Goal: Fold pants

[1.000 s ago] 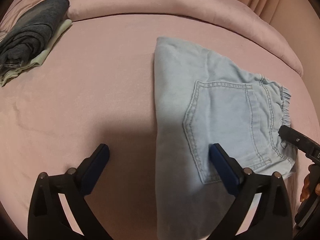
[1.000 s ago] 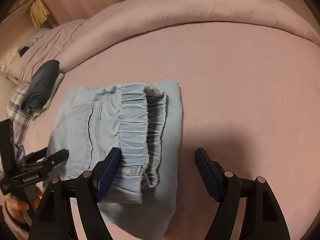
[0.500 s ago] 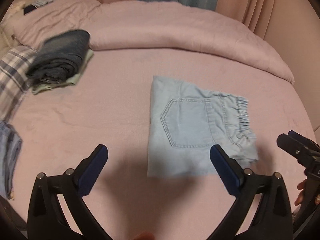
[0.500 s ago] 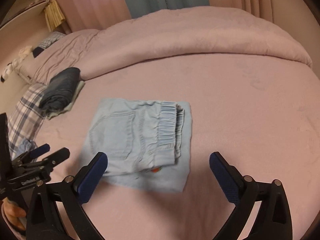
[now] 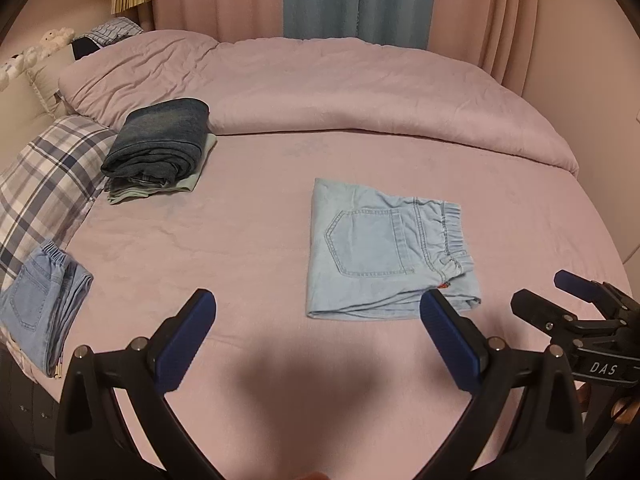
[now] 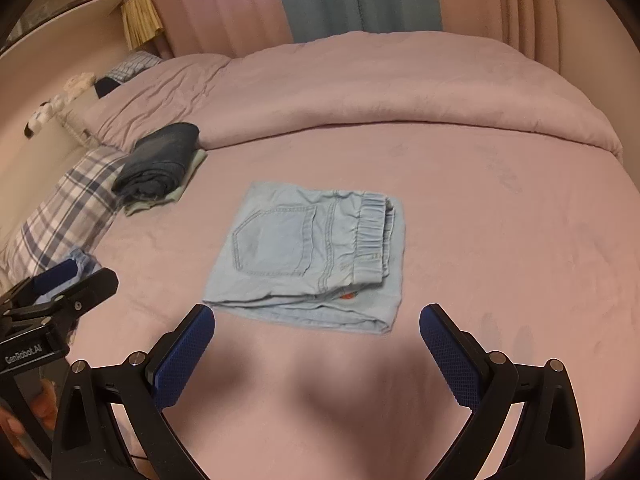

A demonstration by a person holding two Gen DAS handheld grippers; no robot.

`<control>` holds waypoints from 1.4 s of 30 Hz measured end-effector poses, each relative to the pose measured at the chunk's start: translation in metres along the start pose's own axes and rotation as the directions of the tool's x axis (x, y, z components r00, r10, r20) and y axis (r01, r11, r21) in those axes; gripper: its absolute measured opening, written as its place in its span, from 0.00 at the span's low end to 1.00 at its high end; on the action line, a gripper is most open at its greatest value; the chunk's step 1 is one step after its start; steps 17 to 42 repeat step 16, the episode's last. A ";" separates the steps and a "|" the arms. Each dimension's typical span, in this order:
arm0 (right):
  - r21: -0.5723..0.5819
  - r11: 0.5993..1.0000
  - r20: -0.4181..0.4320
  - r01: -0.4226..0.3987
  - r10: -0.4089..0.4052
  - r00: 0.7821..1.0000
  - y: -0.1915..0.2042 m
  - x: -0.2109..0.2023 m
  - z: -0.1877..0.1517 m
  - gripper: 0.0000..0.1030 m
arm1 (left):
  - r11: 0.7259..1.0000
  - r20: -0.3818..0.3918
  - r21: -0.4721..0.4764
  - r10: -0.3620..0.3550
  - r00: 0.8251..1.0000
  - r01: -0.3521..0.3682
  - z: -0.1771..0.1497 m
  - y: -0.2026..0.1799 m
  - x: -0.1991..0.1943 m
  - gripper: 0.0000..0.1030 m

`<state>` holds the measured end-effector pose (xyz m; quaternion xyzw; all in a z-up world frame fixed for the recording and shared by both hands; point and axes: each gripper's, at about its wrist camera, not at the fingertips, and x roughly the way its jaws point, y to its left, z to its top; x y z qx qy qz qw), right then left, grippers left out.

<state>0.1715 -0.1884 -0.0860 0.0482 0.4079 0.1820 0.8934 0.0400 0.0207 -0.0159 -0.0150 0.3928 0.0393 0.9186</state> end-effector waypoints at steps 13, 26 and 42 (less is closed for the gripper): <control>-0.007 1.000 0.001 0.018 -0.018 1.000 0.006 -0.009 -0.007 0.99 | 1.000 -0.015 0.024 -0.003 1.000 0.003 -0.006 -0.009 -0.002 0.99; -0.012 1.000 0.004 0.018 -0.018 1.000 0.008 -0.010 -0.007 0.99 | 1.000 -0.016 0.027 -0.006 1.000 0.007 -0.006 -0.011 -0.003 0.99; -0.012 1.000 0.004 0.018 -0.018 1.000 0.008 -0.010 -0.007 0.99 | 1.000 -0.016 0.027 -0.006 1.000 0.007 -0.006 -0.011 -0.003 0.99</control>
